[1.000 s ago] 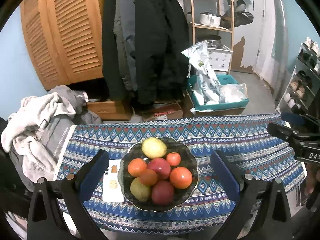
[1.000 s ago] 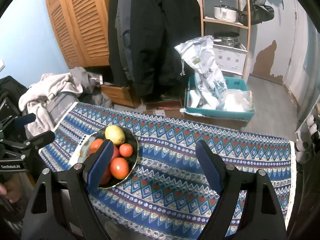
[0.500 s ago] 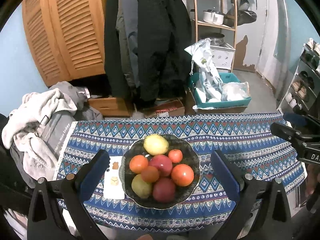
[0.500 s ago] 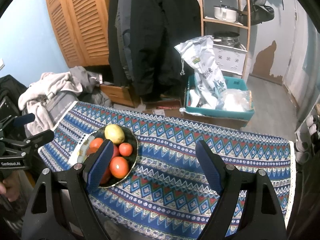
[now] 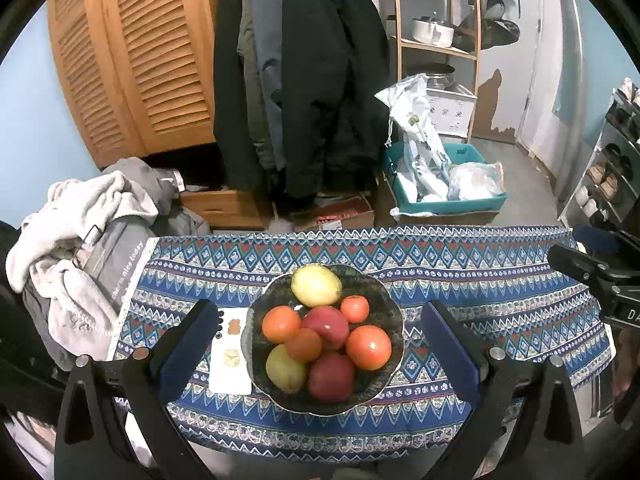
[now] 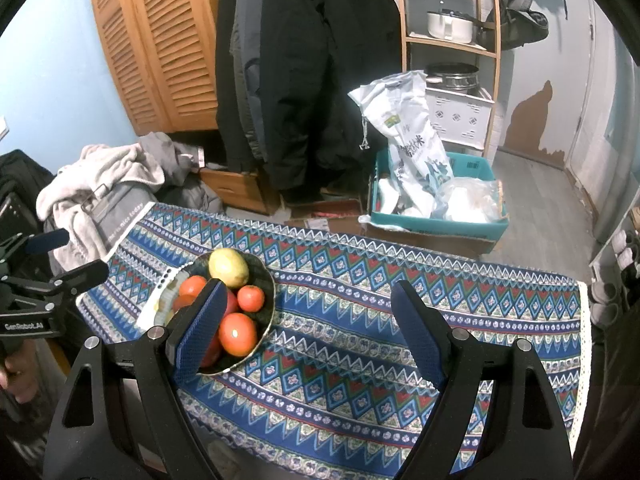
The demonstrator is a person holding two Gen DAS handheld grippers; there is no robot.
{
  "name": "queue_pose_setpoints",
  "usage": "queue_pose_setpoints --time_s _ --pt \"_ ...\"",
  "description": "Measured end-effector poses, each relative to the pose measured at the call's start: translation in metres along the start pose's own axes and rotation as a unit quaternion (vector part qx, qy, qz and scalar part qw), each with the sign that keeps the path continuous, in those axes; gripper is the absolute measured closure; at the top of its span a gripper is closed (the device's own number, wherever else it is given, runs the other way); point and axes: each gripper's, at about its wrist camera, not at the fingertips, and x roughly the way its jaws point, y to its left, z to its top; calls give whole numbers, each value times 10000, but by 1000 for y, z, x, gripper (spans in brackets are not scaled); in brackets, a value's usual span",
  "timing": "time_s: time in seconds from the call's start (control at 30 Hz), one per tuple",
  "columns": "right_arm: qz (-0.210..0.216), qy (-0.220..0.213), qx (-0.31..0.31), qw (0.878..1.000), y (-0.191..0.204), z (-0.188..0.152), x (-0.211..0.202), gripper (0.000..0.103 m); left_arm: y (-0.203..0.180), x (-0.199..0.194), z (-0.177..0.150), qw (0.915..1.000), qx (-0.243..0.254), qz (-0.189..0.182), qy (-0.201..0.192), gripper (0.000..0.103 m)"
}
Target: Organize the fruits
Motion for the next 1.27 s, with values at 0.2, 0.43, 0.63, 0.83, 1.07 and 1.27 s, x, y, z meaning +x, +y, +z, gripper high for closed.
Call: queue_pose_setpoints --time_s 0.2,0.43,0.63,0.83,1.07,1.27 --pt "-6 -2 -1 10000 0 0 0 20 -1 0 -1 10000 13 -7 25 1" --pt "-2 1 -6 10000 -1 0 0 20 -1 0 0 10000 25 10 27 1" --pt "-9 3 -9 10000 -1 0 0 20 -2 0 1 10000 31 2 36 1" --pt "5 3 -5 10000 -1 0 -1 20 -2 1 0 10000 10 -39 83 1" --pt "15 20 -7 10000 -2 0 0 20 -2 1 -1 10000 -26 -32 75 1" --pt "3 31 9 10000 -3 -1 -1 20 0 3 -1 9999 -65 -28 106 1"
